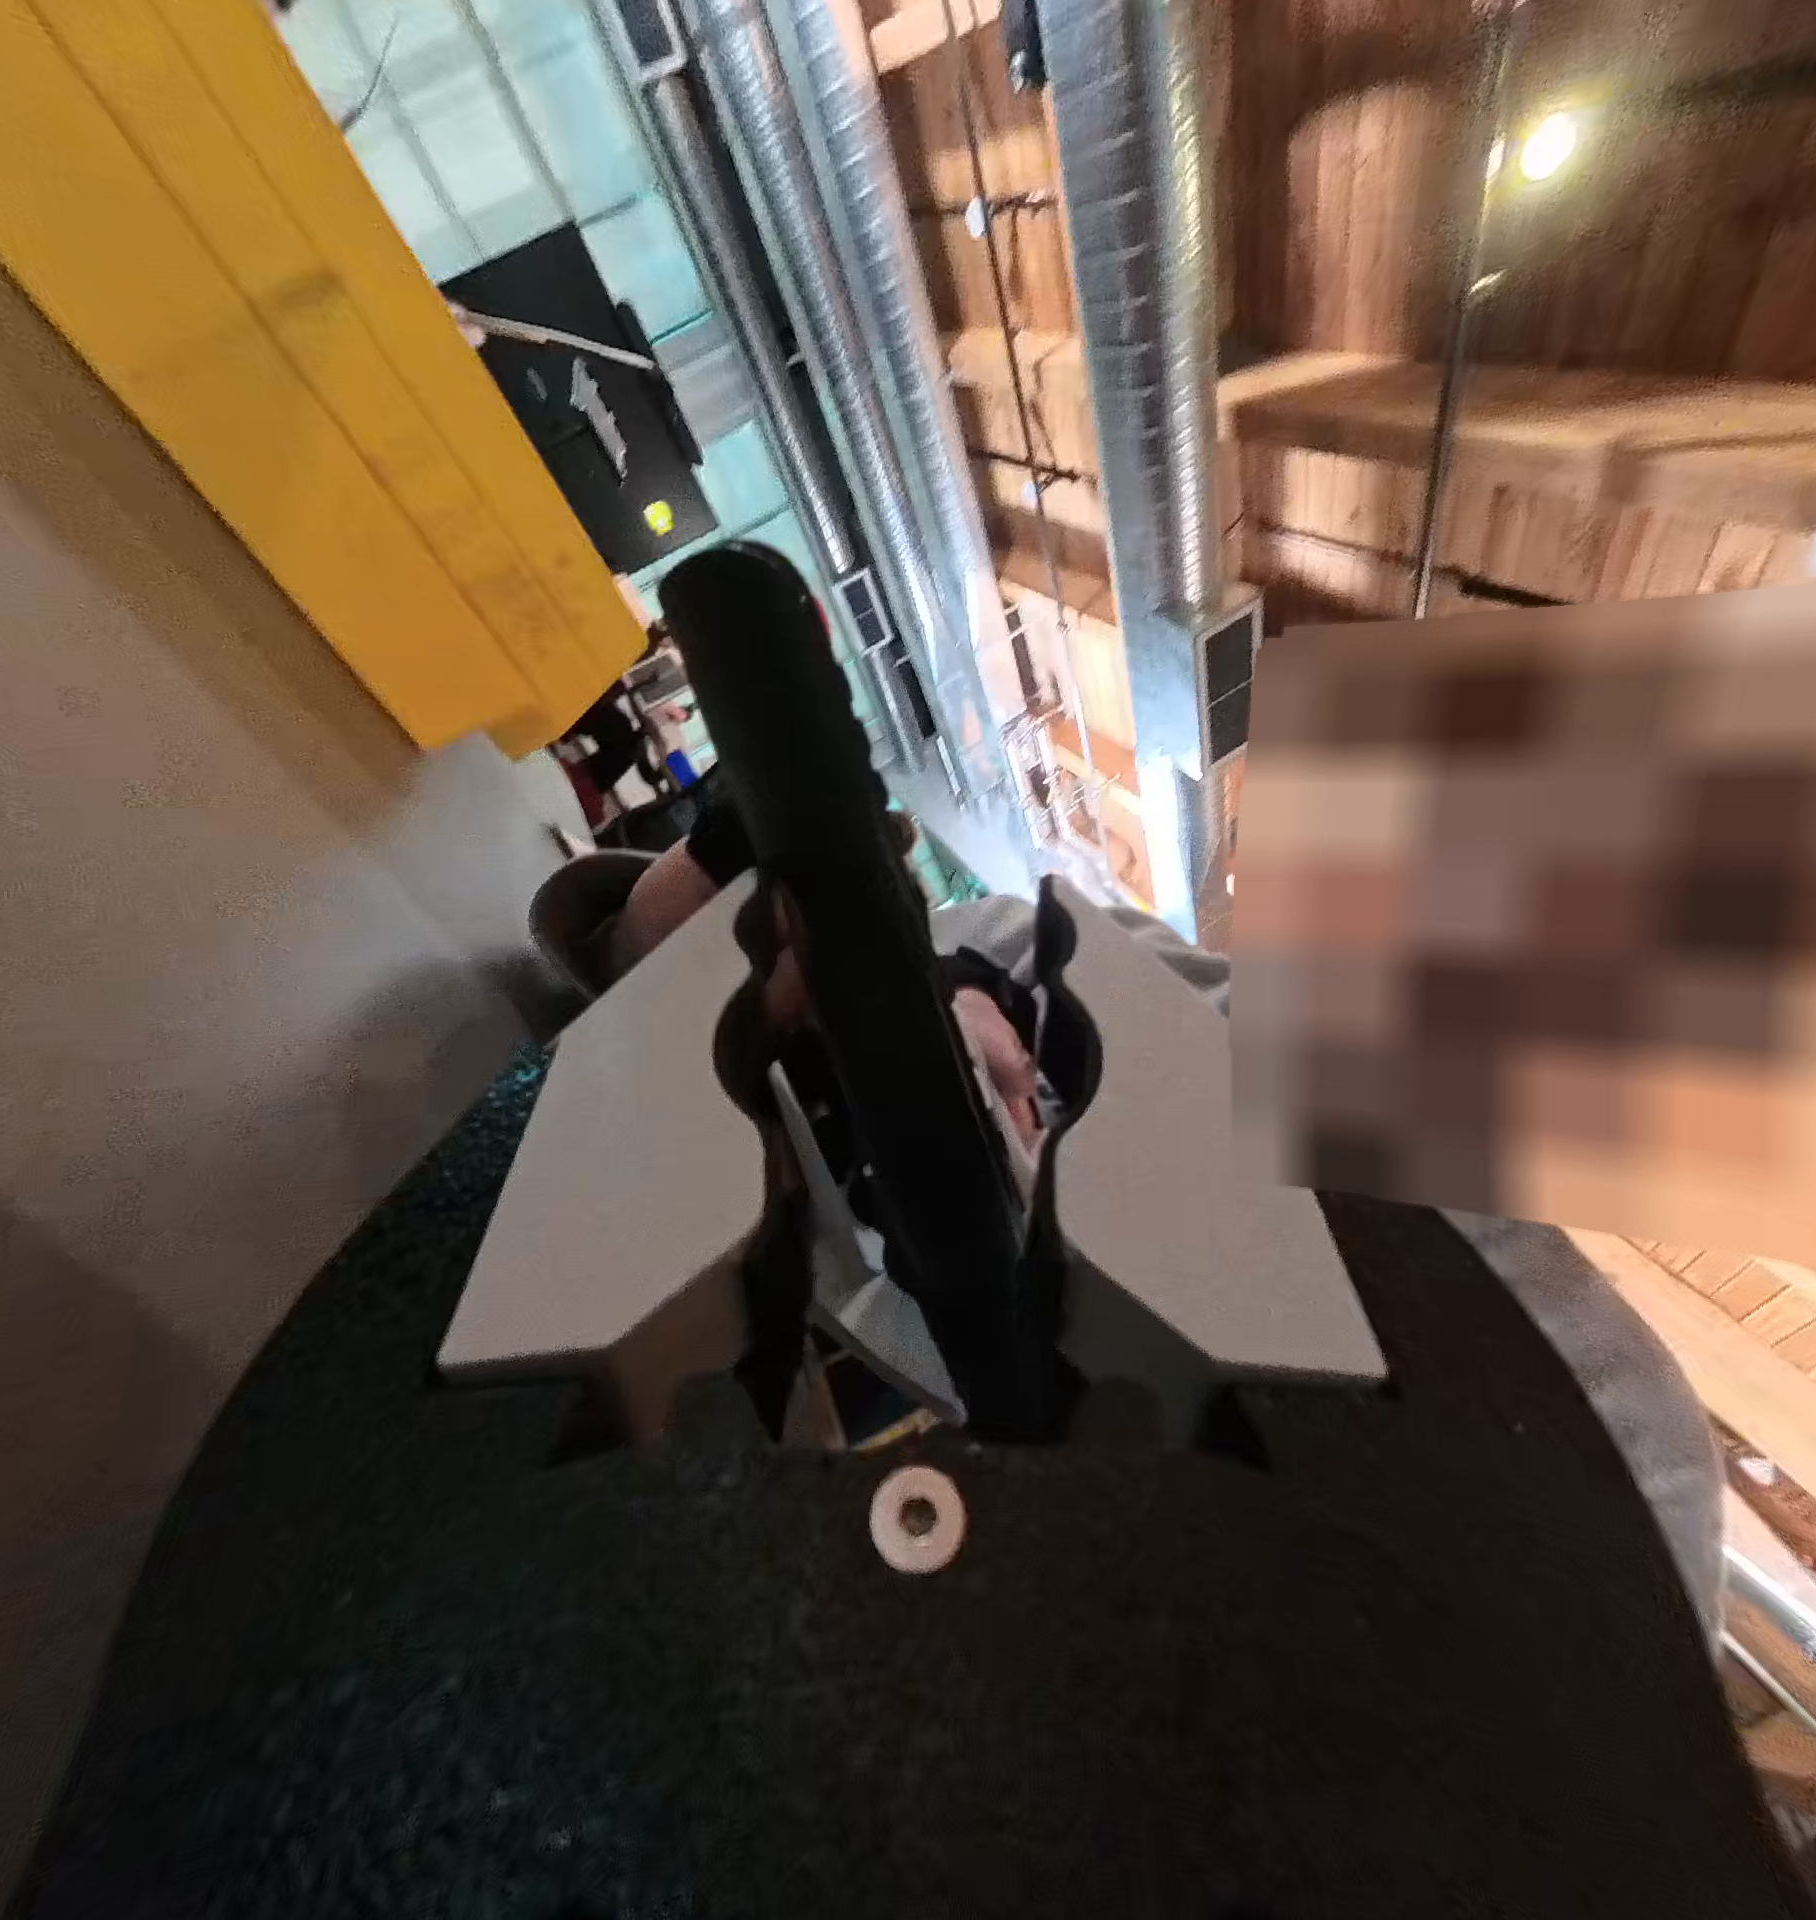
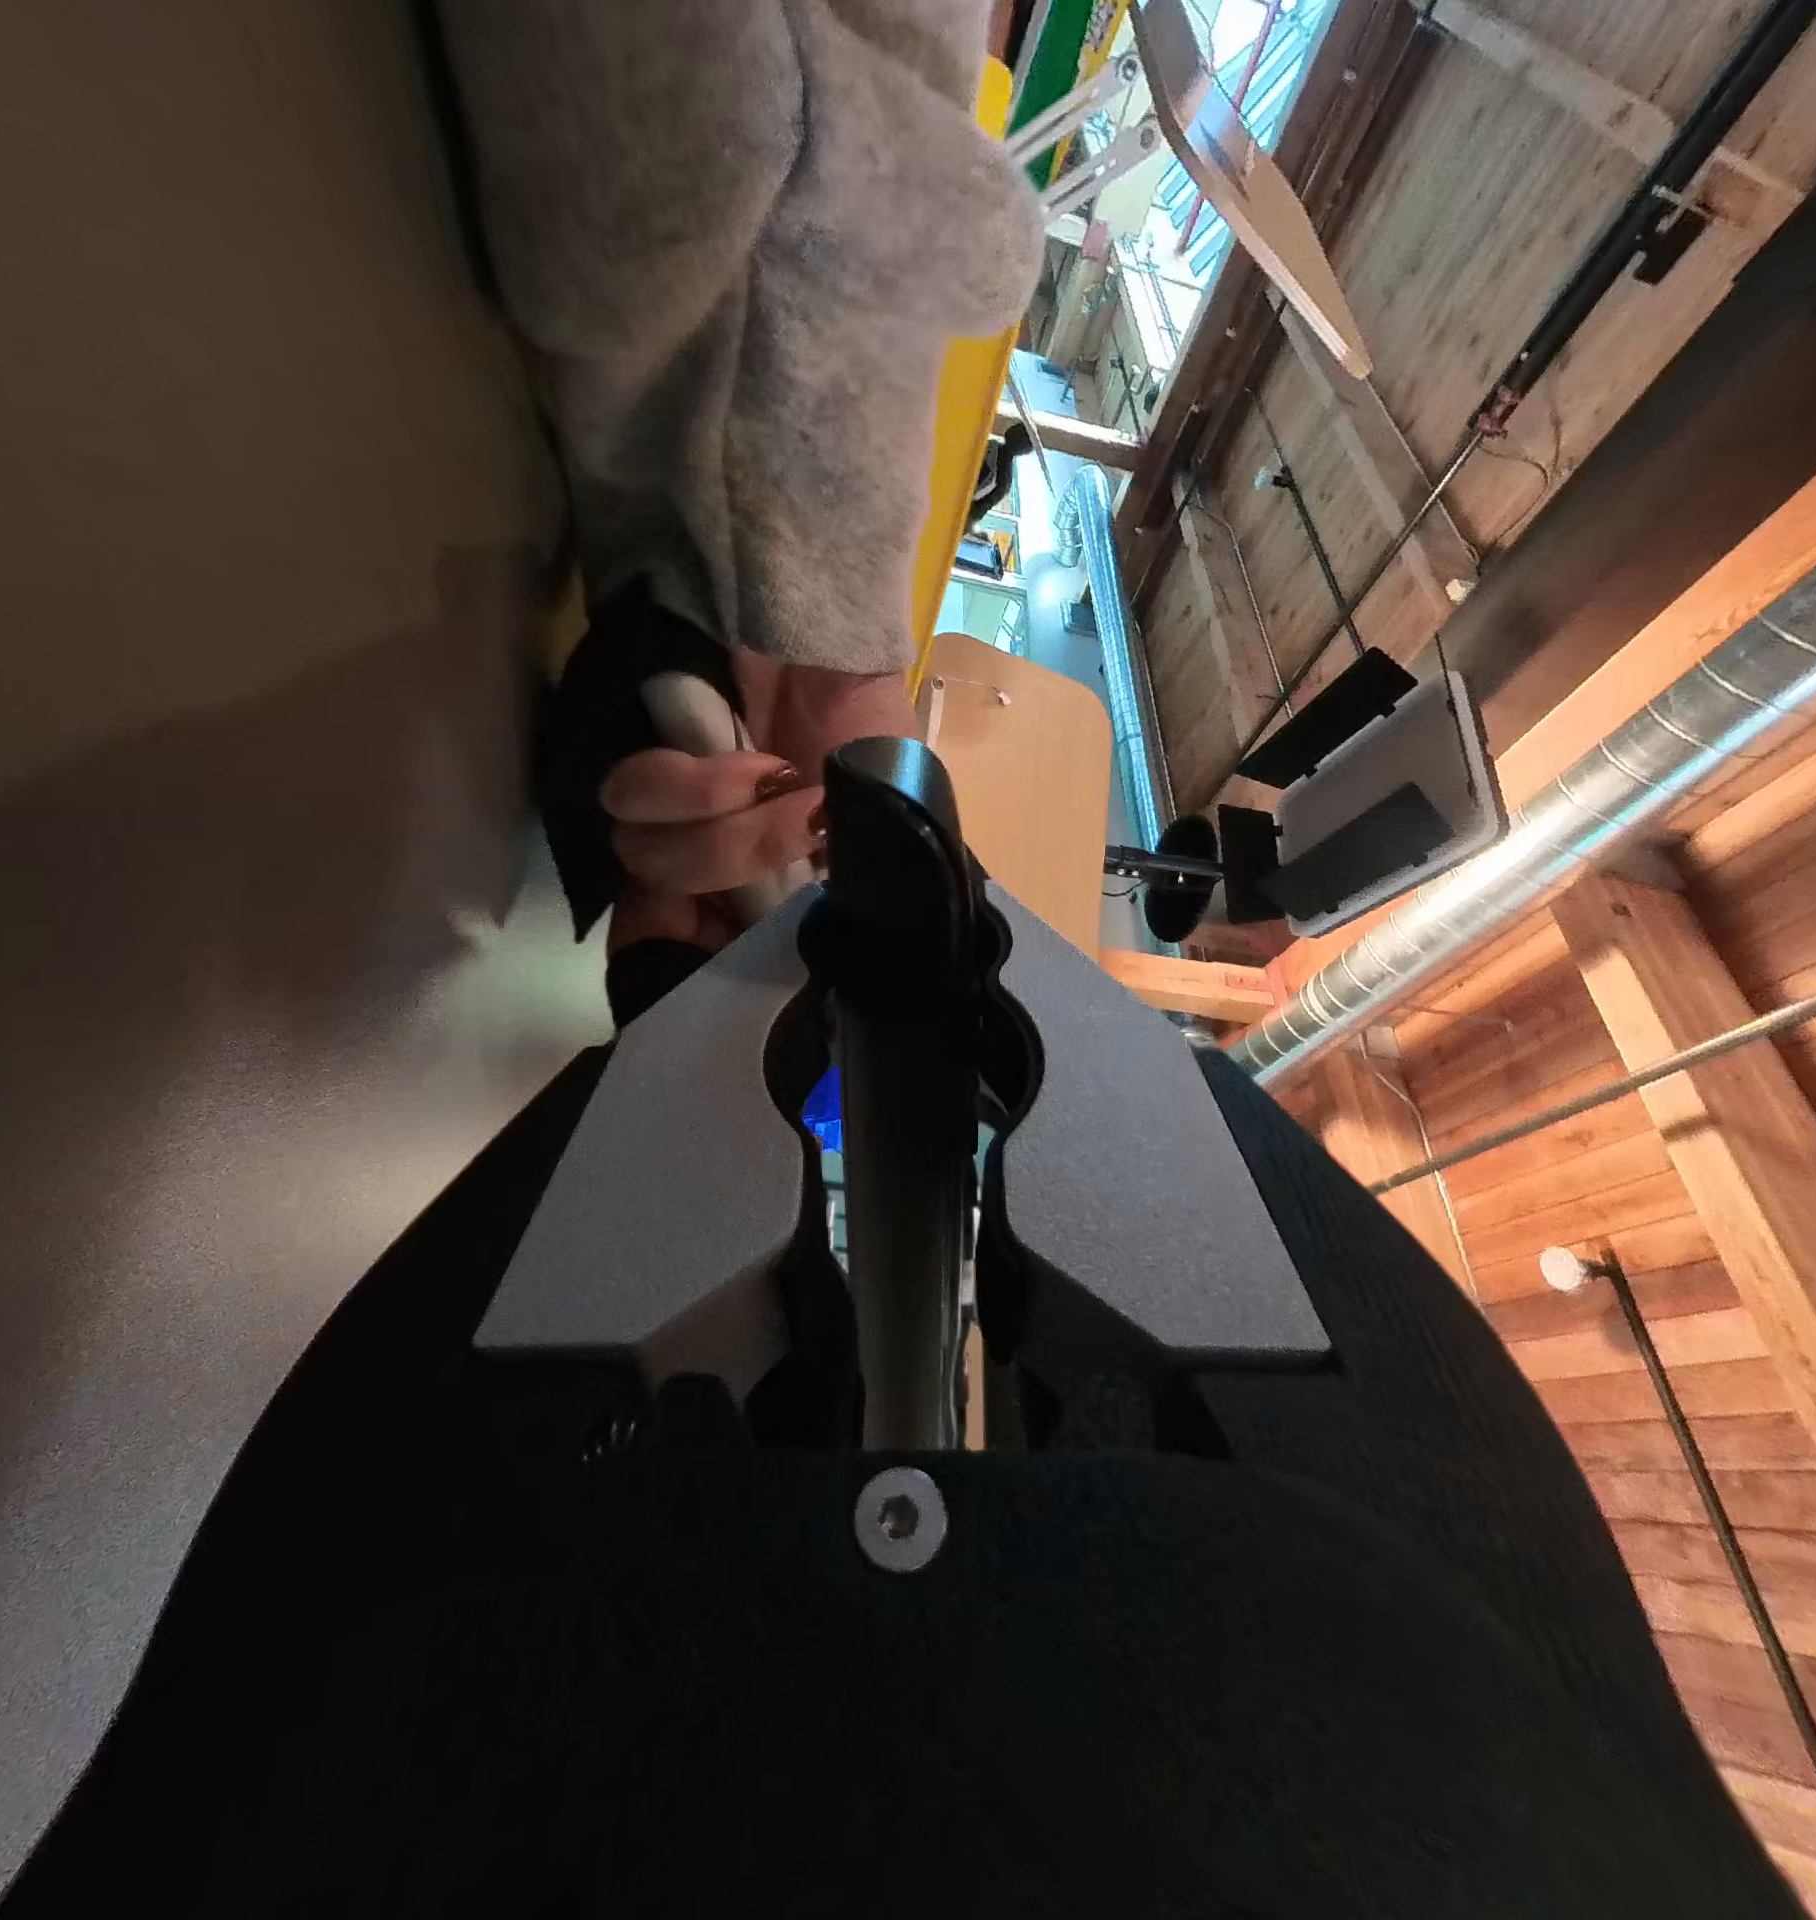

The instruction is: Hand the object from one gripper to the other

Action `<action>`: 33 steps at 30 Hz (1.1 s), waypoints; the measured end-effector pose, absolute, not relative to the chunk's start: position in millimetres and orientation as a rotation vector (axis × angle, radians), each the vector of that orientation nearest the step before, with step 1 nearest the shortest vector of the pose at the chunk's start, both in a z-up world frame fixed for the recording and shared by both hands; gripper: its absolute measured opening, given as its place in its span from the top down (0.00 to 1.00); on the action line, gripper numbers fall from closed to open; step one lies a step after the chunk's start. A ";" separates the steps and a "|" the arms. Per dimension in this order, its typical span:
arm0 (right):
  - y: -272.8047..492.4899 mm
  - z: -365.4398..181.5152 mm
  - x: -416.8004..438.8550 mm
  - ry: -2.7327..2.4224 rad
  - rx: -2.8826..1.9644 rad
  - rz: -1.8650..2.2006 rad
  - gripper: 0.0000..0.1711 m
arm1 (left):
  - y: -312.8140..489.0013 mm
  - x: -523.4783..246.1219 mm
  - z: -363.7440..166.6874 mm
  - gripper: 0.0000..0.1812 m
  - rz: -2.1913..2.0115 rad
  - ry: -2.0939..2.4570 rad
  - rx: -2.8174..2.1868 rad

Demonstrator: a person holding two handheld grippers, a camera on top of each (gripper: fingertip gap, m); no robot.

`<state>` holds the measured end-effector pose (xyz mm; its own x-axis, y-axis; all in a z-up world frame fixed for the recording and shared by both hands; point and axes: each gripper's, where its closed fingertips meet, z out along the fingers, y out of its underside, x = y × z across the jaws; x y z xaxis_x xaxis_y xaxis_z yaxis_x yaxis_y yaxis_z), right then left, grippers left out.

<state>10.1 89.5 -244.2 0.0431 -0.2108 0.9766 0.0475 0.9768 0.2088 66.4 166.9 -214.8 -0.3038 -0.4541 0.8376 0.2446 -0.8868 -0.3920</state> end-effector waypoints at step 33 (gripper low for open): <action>213.4 -246.4 6.1 -1.129 -1.357 0.544 0.60 | 222.5 3.6 -176.6 0.89 -0.776 0.060 -1.192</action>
